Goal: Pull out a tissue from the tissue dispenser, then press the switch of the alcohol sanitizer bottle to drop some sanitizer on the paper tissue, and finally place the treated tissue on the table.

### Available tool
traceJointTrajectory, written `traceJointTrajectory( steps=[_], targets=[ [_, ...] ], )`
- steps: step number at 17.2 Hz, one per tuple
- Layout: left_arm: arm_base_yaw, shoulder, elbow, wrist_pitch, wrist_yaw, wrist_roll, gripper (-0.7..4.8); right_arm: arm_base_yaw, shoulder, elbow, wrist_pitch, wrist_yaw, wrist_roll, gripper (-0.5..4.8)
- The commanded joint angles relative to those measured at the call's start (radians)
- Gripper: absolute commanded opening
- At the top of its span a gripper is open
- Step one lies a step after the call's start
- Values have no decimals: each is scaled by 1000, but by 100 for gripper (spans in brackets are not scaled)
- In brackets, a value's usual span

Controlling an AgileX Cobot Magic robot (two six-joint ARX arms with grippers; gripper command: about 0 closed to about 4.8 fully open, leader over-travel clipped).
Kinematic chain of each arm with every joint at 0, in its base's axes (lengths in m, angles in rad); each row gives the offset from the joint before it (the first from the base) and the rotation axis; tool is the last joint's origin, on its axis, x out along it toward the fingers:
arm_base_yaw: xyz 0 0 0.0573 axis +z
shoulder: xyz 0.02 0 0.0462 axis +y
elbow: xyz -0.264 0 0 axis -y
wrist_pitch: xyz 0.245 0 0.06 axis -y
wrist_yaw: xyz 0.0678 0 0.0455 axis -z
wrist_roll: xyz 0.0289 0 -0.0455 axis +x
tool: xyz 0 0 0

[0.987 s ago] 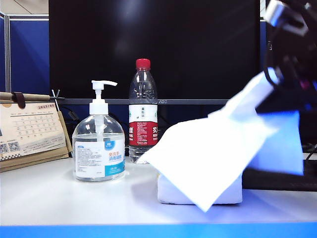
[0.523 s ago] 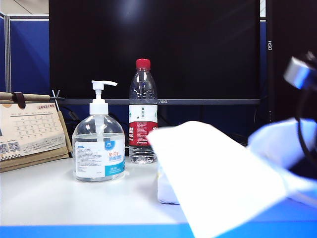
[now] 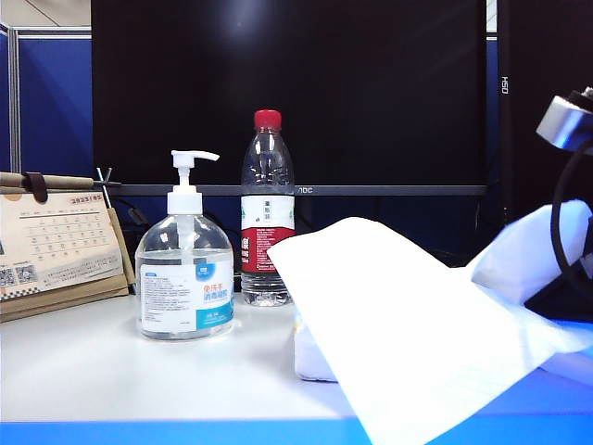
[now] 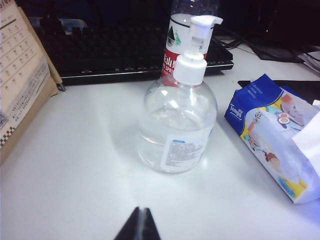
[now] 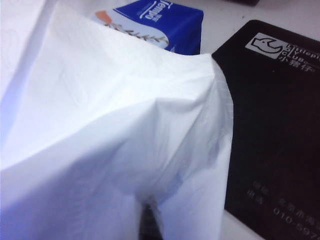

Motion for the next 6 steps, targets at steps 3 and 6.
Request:
traceJointTrajectory(
  steps=[3, 6],
  targets=[
    [-1, 2, -6, 0, -1, 0, -1, 0, -1, -1, 10, 2, 16, -6],
    [-1, 2, -6, 0, -1, 0, -1, 0, -1, -1, 10, 2, 16, -6]
  ],
)
